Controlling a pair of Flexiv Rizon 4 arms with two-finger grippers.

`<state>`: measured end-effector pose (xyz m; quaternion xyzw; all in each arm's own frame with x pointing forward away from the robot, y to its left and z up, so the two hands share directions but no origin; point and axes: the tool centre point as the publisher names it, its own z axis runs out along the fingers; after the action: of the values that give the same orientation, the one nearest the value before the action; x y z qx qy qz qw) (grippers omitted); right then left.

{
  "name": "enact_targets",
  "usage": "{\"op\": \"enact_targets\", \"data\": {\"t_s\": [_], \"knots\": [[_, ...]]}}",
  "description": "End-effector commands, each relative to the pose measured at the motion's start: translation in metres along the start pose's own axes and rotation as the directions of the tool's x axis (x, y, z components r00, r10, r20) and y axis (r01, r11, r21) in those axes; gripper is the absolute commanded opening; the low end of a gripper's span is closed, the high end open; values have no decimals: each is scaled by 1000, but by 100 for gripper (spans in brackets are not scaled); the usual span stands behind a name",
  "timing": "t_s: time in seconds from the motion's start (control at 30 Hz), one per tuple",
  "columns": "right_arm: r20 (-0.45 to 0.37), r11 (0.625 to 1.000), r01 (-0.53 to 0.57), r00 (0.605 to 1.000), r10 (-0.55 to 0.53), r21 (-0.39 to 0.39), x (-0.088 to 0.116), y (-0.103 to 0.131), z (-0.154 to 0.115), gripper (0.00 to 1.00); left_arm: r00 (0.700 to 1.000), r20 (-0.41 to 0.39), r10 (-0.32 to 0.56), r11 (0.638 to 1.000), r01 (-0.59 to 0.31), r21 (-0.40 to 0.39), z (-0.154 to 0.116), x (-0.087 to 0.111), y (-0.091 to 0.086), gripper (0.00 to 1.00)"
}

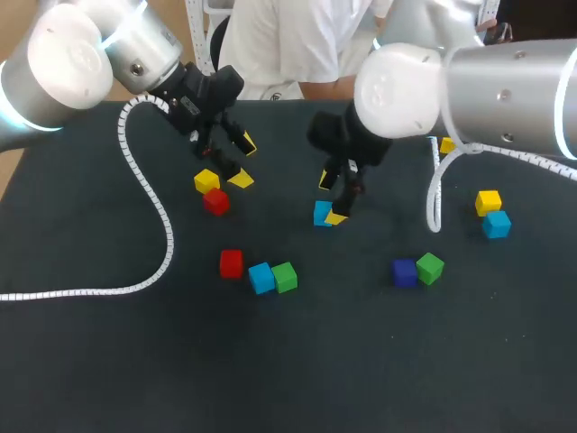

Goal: Place the blue cubes, place green cubes on the blue cubes, place the yellow cubes on the green cubes, then place the red cubes on the yellow cubes, and place purple cube on the red cubes.

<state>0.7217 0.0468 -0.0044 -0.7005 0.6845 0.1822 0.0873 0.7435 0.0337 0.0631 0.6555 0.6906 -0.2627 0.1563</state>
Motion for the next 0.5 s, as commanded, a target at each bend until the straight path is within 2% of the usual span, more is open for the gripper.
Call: {"op": "enact_targets", "data": {"t_s": [0.03, 0.3, 0.37, 0.43, 0.5], "knots": [[-9, 1000, 2, 1000, -2, -3, 0, -3, 4, 100, 1000, -2, 2, 1000, -2, 7, 0, 0, 3, 100], [-26, 1000, 6, 1000, -6, -13, 3, -3, 14, 98, 1000, -2, 2, 1000, -2, 7, 0, 0, 3, 100], [-29, 1000, 8, 1000, -8, -13, 3, -4, 15, 82, 1000, -2, 2, 1000, -2, 7, 0, 0, 3, 100], [-35, 1000, 14, 999, -14, -11, 4, -5, 16, 56, 1000, -2, 2, 1000, -2, 7, 0, 0, 3, 100], [-42, 1000, 23, 999, -23, -9, 4, -5, 17, 41, 1000, -2, 2, 1000, -2, 7, 0, 0, 3, 100]]}}
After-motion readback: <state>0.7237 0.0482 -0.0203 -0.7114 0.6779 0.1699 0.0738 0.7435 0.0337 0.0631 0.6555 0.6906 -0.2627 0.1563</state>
